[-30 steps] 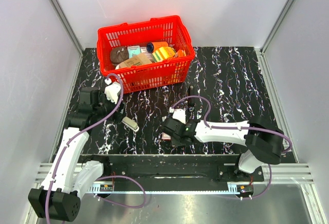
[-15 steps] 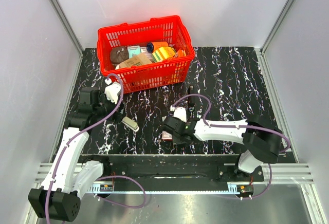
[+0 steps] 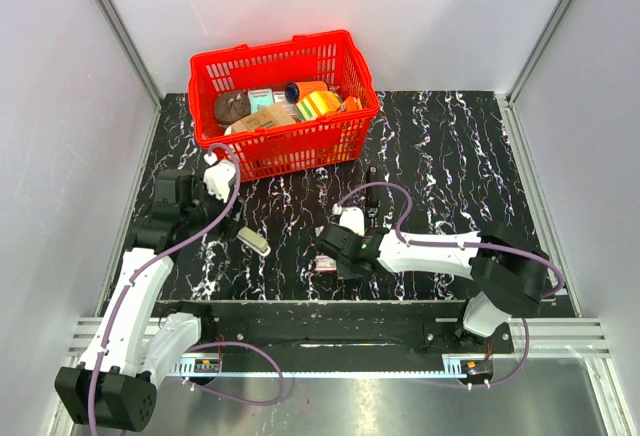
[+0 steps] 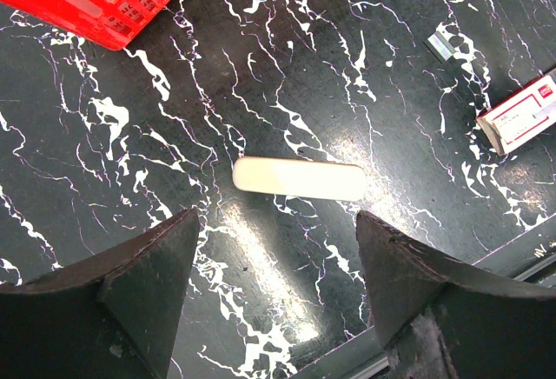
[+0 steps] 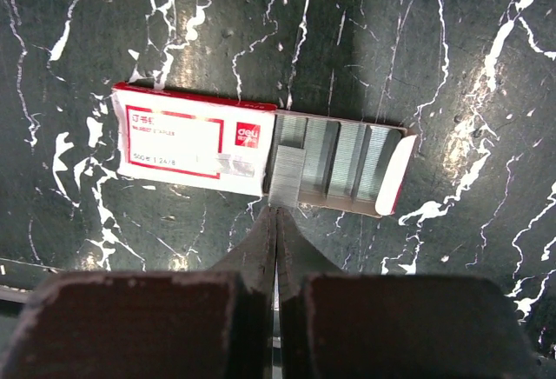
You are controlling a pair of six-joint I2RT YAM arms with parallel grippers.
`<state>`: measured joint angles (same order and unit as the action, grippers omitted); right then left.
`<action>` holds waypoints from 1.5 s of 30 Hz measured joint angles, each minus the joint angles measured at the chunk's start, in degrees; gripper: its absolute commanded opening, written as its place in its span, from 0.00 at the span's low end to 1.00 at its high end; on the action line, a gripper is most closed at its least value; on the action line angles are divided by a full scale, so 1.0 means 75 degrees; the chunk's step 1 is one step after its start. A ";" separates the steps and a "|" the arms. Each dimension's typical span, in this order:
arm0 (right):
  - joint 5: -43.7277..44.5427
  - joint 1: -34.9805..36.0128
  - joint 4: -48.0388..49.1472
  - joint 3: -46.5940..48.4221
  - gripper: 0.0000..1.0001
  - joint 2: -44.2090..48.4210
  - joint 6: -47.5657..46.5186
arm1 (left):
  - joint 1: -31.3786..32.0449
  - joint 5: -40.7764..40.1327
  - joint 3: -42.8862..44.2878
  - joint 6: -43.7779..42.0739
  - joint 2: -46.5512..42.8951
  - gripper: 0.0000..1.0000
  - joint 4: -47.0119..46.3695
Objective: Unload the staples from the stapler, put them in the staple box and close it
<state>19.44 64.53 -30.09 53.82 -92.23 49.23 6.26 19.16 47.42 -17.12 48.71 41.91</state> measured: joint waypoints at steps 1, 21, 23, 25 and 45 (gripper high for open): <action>0.0000 -0.0003 0.0026 -0.0020 0.00 0.0003 0.0003 | 0.0000 0.0000 0.0000 0.0000 0.0000 0.78 0.0000; 0.0050 -0.0015 -0.0364 0.0213 0.32 0.0510 0.0000 | 0.0000 0.0000 0.0000 -0.0003 -0.0003 0.78 0.0000; 0.0137 -0.0017 -0.0437 0.0382 0.33 0.0463 0.0000 | 0.0000 0.0000 0.0000 -0.0003 -0.0003 0.78 0.0000; 0.0207 -0.0020 -0.0504 0.0548 0.34 0.0312 0.0003 | 0.0000 0.0000 0.0000 -0.0003 -0.0006 0.78 0.0003; 0.0356 -0.0047 -0.0769 0.0866 0.23 -0.0699 0.0067 | 0.0000 0.0000 -0.0003 -0.0093 -0.0044 0.78 0.0003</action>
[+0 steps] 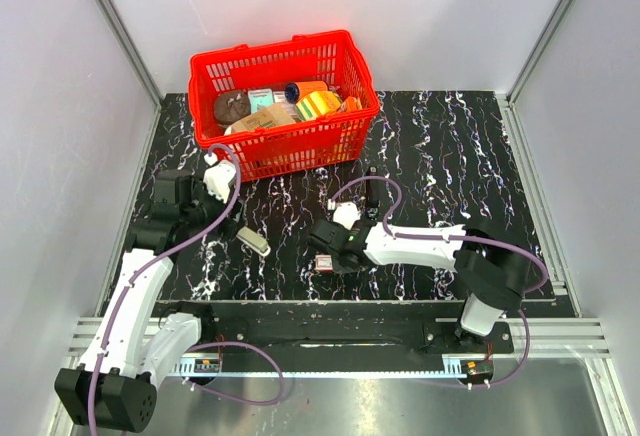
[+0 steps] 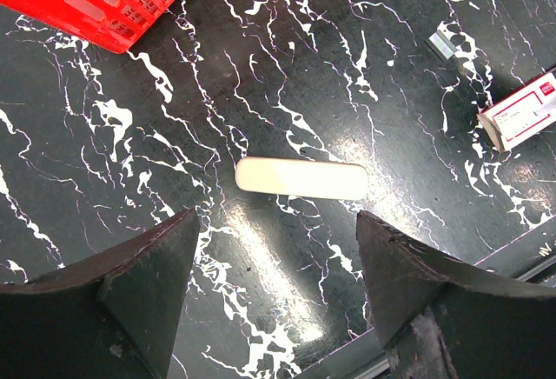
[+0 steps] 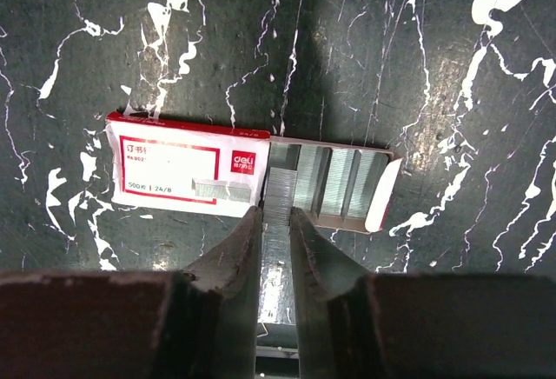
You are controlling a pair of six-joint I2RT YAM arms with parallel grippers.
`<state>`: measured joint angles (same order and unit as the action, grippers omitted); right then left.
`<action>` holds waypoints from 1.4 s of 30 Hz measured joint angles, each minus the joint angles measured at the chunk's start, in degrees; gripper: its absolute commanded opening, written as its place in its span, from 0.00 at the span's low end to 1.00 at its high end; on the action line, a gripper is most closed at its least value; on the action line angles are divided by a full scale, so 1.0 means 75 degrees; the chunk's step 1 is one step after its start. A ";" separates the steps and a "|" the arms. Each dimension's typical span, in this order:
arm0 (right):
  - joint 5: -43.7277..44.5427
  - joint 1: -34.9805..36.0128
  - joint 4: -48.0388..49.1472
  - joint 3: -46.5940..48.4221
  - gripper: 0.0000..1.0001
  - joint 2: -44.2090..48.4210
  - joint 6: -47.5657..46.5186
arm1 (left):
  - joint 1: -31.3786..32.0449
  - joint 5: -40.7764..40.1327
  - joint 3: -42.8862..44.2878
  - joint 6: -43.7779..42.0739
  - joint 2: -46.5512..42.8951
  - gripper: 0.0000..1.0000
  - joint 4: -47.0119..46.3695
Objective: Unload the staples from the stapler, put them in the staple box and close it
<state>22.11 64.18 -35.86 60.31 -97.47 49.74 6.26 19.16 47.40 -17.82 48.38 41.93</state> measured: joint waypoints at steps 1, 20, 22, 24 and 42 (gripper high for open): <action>-0.0003 -0.0012 0.0003 0.0000 0.23 0.0000 0.0003 | 0.0000 0.0000 0.0000 -0.0006 0.0000 0.78 0.0000; 0.0119 -0.0076 0.0061 -0.0067 0.09 0.0017 0.0006 | 0.0000 0.0003 -0.0029 -0.0026 0.0015 0.78 -0.0006; 0.0128 -0.0076 0.0070 -0.0093 0.09 0.0020 0.0015 | 0.0000 0.0000 -0.0041 -0.0029 0.0015 0.78 -0.0009; 0.0134 -0.0076 0.0070 -0.0122 0.09 0.0035 0.0029 | 0.0000 0.0003 -0.0064 -0.0029 0.0015 0.78 -0.0009; 0.0198 -0.0090 0.0146 -0.0379 0.24 0.0425 0.0198 | 0.0000 0.0050 -0.0134 -0.0023 0.0017 0.78 -0.0006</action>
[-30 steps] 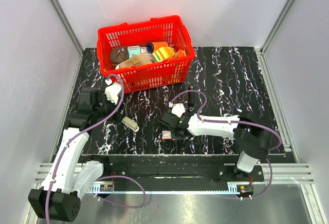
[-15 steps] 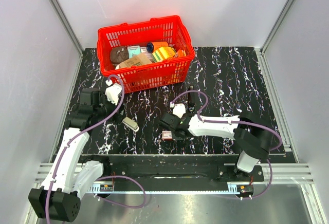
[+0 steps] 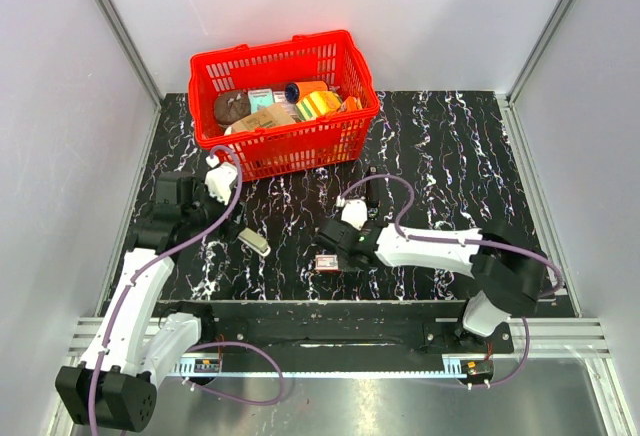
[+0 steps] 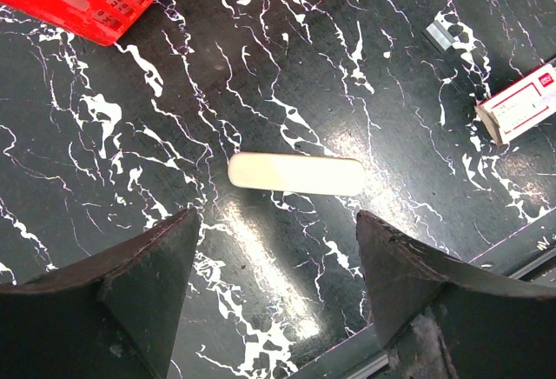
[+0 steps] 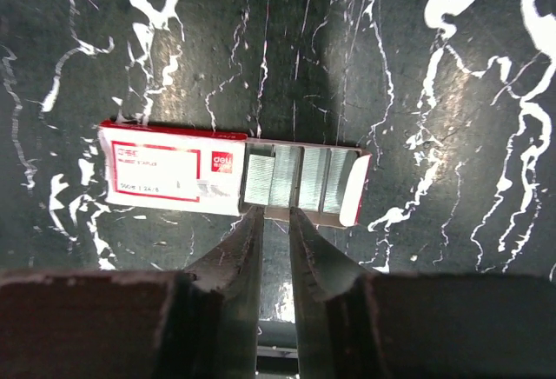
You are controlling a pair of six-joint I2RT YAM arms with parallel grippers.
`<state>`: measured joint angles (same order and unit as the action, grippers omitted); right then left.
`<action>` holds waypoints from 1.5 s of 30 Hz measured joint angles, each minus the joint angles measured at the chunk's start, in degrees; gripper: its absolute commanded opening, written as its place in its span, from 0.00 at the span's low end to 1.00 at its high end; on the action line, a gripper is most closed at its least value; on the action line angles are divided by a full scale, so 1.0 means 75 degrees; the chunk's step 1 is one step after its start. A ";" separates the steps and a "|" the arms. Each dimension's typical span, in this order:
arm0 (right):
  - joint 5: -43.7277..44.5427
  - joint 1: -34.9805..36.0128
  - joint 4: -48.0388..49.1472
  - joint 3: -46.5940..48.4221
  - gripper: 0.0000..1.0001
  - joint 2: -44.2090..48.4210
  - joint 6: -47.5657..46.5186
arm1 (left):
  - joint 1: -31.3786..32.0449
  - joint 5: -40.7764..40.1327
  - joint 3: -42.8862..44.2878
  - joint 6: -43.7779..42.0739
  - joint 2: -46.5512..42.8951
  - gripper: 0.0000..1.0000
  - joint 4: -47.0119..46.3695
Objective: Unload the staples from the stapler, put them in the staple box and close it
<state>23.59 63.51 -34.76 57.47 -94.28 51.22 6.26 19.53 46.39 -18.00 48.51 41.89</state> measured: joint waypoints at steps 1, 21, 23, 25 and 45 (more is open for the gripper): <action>0.0015 -0.0015 -0.0009 -0.0017 0.24 0.0108 0.0006 | 0.0000 0.0015 0.0000 0.0000 0.0012 0.78 0.0000; 0.0102 -0.1037 0.1772 0.0708 0.32 -0.0895 -0.1381 | 0.0000 0.0172 0.0297 0.0119 0.1888 0.78 -0.0498; 0.0108 -0.1037 0.1953 0.0854 0.35 -0.1160 -0.1556 | 0.0000 0.0178 0.0315 0.0128 0.2063 0.78 -0.0583; 0.0111 -0.1037 0.2133 0.0970 0.38 -0.1364 -0.1743 | 0.0000 0.0192 0.0367 0.0146 0.2273 0.78 -0.0644; -0.0099 -0.1055 0.2567 0.1821 0.42 -0.2052 -0.2565 | 0.0000 0.0309 0.0417 0.0134 0.2702 0.79 -0.0790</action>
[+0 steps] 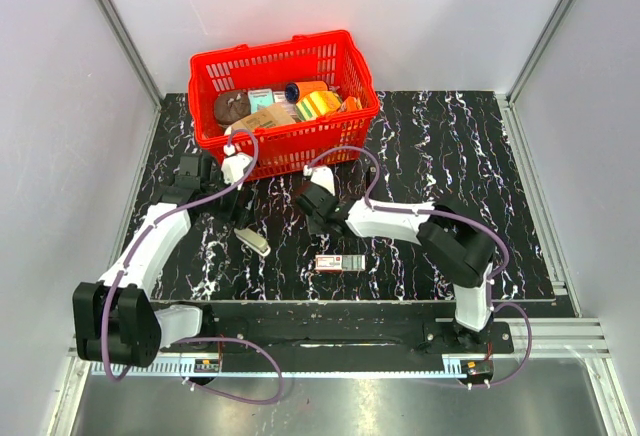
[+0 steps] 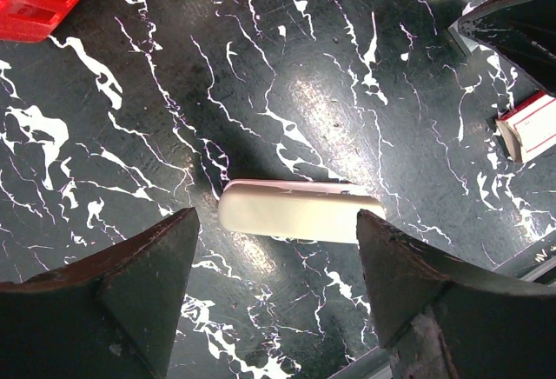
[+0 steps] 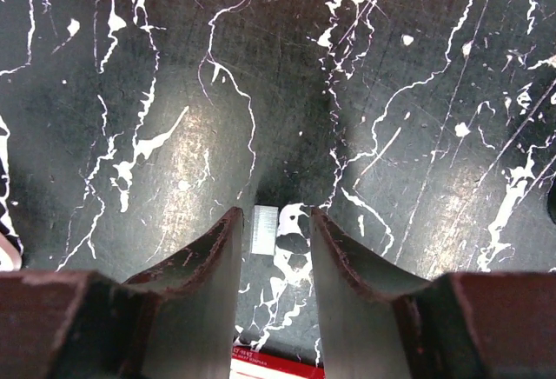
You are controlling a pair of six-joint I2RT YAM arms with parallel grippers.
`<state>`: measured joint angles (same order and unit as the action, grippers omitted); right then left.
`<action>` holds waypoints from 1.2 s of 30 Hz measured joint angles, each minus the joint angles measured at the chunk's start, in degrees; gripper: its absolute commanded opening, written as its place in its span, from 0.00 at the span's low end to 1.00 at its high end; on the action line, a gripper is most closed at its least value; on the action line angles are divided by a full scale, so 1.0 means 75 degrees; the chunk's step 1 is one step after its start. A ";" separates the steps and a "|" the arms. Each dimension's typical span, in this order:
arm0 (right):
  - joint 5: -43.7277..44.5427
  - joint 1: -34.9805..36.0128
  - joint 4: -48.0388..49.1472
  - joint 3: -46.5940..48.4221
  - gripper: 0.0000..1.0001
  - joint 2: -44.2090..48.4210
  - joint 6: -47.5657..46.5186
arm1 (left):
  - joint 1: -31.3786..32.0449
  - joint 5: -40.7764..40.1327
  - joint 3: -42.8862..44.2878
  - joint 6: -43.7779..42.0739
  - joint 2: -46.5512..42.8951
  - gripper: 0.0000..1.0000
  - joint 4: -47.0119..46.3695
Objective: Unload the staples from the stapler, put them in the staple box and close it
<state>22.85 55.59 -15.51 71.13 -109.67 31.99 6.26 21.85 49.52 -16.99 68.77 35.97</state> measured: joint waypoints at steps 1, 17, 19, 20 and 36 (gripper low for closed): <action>-0.0009 0.0000 -0.0038 0.0052 0.41 -0.0050 -0.0006 | 0.0000 0.0006 0.0000 -0.0006 -0.0009 0.79 0.0003; 0.0067 -0.0370 0.0848 -0.2938 0.38 0.3060 0.0857 | 0.2541 -0.0321 0.1169 0.0277 0.1906 0.75 -0.0379; 0.0082 -0.0370 0.0997 -0.3450 0.38 0.3625 0.1035 | 0.2841 -0.0332 0.1233 0.0697 0.2311 0.76 -0.0501; 0.0090 -0.0370 0.1078 -0.3716 0.38 0.3899 0.1139 | 0.2938 -0.0329 0.1297 0.0950 0.2532 0.78 -0.0530; 0.0466 -0.0370 0.1338 -0.5085 0.38 0.5543 0.1749 | 0.3576 -0.0350 0.2509 -0.0306 0.4465 0.81 -0.0889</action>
<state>26.35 52.82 -5.48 32.99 -68.10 45.10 33.08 19.22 68.34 -19.29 102.26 29.30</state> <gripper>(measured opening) 0.382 0.820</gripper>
